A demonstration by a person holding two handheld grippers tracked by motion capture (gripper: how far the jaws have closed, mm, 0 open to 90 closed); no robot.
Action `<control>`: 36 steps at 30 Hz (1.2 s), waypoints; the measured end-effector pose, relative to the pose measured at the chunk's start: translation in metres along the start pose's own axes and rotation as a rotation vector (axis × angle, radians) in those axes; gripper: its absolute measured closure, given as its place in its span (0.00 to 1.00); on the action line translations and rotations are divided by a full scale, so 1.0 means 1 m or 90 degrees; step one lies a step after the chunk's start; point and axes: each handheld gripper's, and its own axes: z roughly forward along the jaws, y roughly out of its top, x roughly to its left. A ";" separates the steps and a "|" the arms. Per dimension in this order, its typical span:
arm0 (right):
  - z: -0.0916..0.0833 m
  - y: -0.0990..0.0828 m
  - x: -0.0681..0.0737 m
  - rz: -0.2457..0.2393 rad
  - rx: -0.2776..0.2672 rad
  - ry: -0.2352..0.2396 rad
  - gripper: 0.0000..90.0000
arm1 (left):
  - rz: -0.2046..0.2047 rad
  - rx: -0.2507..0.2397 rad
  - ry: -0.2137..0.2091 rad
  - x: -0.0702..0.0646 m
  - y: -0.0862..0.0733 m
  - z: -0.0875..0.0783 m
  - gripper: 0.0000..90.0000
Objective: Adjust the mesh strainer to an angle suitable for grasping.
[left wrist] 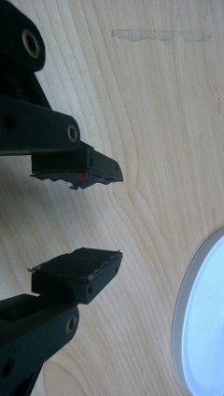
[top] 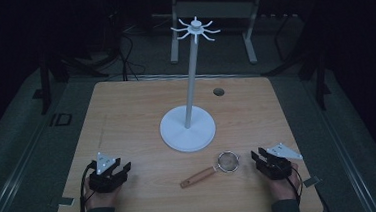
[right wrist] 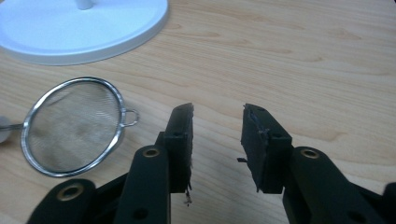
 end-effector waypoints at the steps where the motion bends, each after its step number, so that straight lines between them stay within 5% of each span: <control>1: -0.002 0.002 0.003 -0.010 0.000 0.003 0.69 | 0.000 0.000 0.000 0.000 0.000 -0.001 0.61; 13: -0.011 0.026 0.015 -0.077 -0.002 0.036 0.64 | 0.002 0.012 0.000 -0.001 -0.002 -0.004 0.59; 36: 0.001 0.065 0.057 -0.252 0.060 0.113 0.54 | 0.012 0.025 -0.005 -0.006 -0.002 -0.005 0.58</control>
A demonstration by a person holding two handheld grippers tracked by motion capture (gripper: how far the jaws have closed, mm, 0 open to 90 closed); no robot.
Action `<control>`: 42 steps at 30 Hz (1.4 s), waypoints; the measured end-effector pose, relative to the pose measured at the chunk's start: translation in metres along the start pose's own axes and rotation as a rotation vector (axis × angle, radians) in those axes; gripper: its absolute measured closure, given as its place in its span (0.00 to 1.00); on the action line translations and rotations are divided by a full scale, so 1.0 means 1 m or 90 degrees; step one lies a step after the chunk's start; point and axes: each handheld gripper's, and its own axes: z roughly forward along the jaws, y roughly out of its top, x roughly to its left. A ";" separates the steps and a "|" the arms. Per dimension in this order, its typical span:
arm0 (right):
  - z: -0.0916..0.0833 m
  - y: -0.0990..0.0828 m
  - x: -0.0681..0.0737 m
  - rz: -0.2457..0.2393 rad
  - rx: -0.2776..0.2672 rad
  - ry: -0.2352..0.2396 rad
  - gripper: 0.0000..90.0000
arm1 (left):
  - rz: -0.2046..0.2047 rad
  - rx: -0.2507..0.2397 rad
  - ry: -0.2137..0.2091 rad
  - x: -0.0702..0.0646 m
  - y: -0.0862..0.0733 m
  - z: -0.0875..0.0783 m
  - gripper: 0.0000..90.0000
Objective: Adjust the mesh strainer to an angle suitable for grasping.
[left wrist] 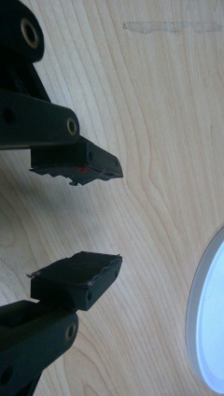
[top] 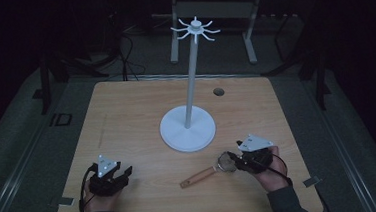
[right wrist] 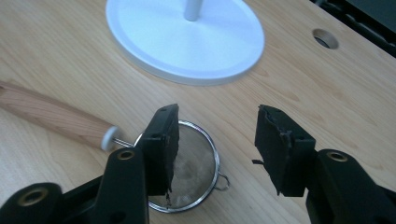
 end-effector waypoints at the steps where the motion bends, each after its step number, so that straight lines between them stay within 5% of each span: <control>1: 0.001 0.002 0.001 -0.005 0.003 0.003 0.54 | 0.000 0.000 0.000 0.000 0.000 0.000 0.58; 42: 0.053 0.024 0.044 -0.188 0.125 0.185 0.43 | 0.000 0.003 -0.002 -0.001 0.000 0.002 0.58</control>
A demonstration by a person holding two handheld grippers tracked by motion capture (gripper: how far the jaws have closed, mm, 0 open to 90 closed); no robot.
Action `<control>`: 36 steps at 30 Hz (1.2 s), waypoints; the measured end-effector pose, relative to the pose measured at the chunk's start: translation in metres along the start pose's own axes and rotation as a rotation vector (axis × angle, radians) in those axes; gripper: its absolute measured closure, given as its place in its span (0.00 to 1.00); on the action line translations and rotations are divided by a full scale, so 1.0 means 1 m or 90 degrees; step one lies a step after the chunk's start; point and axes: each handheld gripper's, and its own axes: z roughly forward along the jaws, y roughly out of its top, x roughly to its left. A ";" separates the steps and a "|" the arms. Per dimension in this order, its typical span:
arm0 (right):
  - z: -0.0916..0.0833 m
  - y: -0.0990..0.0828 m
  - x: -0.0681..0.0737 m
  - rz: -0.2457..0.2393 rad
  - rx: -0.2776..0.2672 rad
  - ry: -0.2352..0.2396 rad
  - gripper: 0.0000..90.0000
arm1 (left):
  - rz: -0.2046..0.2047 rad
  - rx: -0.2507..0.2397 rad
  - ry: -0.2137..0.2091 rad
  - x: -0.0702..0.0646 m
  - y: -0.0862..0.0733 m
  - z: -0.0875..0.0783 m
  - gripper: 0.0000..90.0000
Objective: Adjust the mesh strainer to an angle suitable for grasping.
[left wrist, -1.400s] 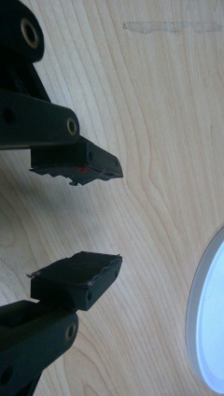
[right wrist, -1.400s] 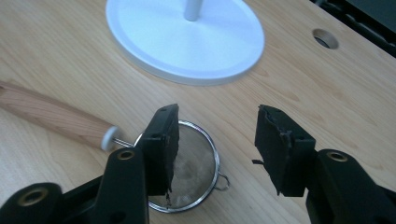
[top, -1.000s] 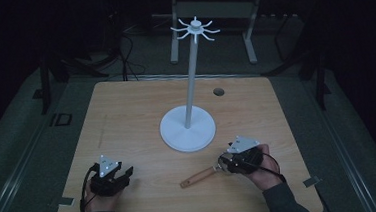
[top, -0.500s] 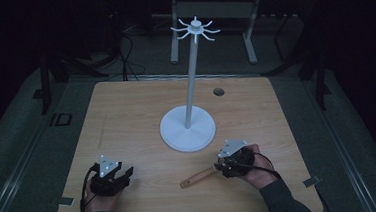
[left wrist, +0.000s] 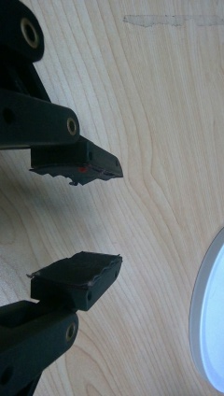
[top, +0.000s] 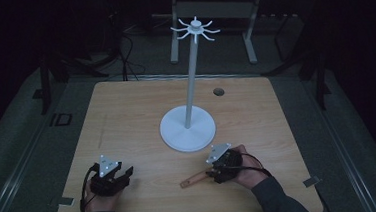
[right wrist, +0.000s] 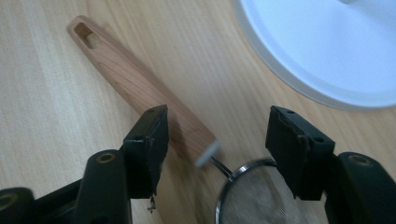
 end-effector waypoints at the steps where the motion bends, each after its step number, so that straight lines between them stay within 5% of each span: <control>1: 0.002 0.002 0.001 -0.003 0.003 0.003 0.42 | 0.000 0.001 0.000 0.000 0.000 0.000 0.58; 10: 0.014 0.009 0.004 -0.024 0.031 0.030 0.45 | -0.002 0.000 0.000 0.001 0.000 0.000 0.57; 26: 0.022 0.019 -0.014 -0.020 0.057 0.040 0.67 | -0.005 -0.001 0.001 0.002 0.000 0.001 0.57; 36: 0.026 0.029 -0.018 -0.028 0.078 0.057 0.68 | -0.007 0.003 0.001 0.003 0.000 0.003 0.57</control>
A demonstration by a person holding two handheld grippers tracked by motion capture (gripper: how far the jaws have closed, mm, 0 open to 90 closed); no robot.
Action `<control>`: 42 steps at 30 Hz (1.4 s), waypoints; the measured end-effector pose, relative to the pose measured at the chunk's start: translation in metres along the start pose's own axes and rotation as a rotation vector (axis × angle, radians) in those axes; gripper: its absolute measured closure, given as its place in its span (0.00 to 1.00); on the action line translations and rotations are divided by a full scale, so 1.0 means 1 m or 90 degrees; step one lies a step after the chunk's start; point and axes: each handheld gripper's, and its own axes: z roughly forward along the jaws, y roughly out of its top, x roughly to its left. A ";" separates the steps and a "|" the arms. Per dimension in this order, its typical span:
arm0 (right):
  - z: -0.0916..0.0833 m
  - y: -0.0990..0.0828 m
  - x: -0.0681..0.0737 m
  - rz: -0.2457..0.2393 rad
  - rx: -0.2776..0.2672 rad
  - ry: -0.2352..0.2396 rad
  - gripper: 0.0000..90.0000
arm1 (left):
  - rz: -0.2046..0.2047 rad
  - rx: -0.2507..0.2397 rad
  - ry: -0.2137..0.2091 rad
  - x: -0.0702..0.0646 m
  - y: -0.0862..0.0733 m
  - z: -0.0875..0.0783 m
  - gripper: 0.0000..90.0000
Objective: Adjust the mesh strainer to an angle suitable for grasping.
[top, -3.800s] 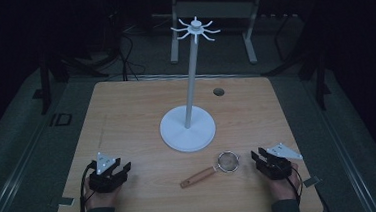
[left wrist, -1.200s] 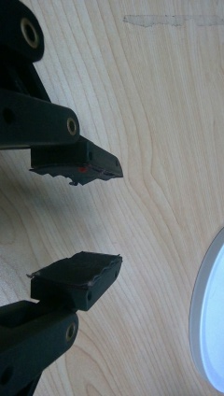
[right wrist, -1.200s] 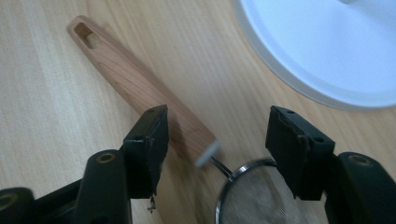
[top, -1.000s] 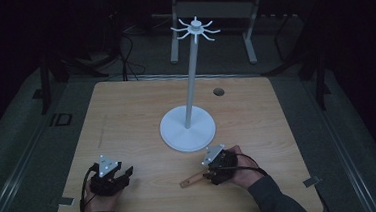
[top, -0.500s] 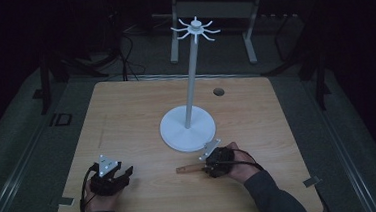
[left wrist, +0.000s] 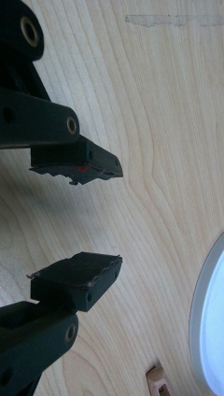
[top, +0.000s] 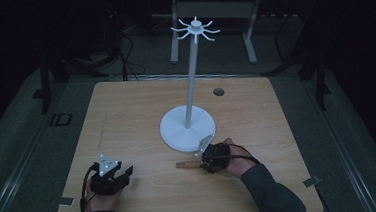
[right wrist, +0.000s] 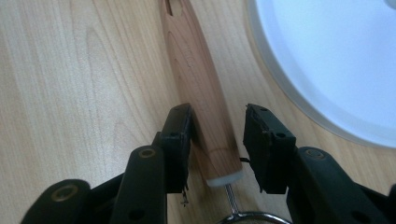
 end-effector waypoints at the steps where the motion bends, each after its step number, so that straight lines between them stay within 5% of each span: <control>1: 0.002 0.001 0.000 -0.004 0.003 0.004 0.68 | -0.003 -0.001 0.000 0.000 0.000 0.000 0.57; 12: 0.014 0.006 -0.008 0.003 0.057 0.056 0.67 | -0.006 -0.002 -0.002 0.003 0.000 0.001 0.57; 21: 0.015 0.005 -0.012 0.016 0.049 0.083 0.71 | -0.002 0.002 -0.002 0.002 0.000 0.001 0.57; 30: 0.012 -0.001 -0.007 -0.003 0.028 0.060 0.77 | -0.003 0.002 -0.002 0.001 0.000 0.002 0.57; 42: -0.004 -0.009 -0.007 0.025 -0.052 0.017 0.77 | -0.003 0.001 -0.001 0.002 0.000 0.001 0.57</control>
